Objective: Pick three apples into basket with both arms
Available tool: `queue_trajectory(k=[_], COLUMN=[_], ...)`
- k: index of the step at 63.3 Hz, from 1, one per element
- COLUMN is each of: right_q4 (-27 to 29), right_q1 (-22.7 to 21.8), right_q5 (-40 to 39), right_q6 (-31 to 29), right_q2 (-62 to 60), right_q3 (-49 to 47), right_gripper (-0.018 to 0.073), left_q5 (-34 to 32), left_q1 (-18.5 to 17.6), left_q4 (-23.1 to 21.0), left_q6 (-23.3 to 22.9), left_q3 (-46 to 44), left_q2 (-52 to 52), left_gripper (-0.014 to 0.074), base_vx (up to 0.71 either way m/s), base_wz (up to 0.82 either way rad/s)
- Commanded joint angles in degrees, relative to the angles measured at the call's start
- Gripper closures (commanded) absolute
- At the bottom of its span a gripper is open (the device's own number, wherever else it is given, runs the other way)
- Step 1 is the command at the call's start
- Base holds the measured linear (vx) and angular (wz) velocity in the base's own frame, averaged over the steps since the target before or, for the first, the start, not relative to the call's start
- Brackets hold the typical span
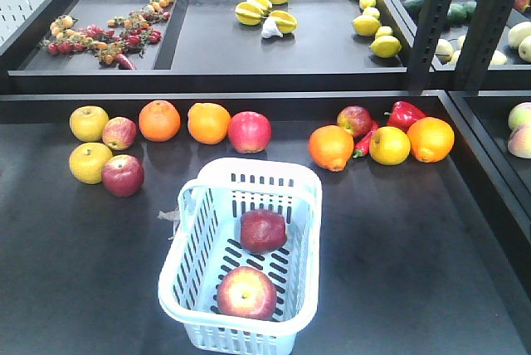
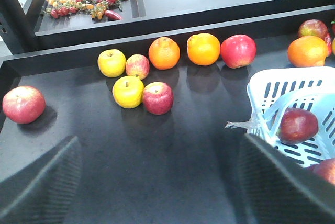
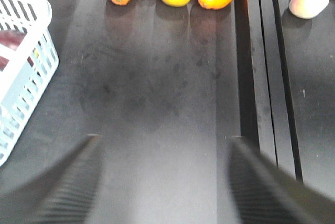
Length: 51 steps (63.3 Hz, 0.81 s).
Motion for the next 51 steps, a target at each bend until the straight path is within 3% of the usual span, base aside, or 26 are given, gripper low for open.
queue_trajectory(k=[1, 8, 18, 51], right_q4=[-0.9, -1.0, -1.0, -0.9], right_q1=[-0.5, -0.5, -0.5, -0.5], right_q5=[-4.0, -3.8, -3.7, -3.3], right_q6=[-0.1, -0.1, -0.1, -0.1], right_q2=[-0.2, -0.2, -0.2, -0.2], right_q3=[-1.5, -1.5, -1.5, -1.5], right_gripper=[0.0213, 0.0361, 0.0576, 0.0568], left_q5=[-3.3, -3.2, -3.2, -3.2], left_q1=[-0.1, -0.1, -0.1, -0.1], left_q4=[1.3, 1.3, 1.3, 1.3], left_q6=[-0.4, -0.4, -0.4, -0.4], left_q3=[-1.5, -1.5, -1.5, -1.5], left_q2=[0.1, 0.1, 0.1, 0.1], left_gripper=[0.0123, 0.0285, 0.0598, 0.0604], base_vx=[0.0, 0.0, 0.0, 0.0], base_wz=[0.0, 0.0, 0.0, 0.0])
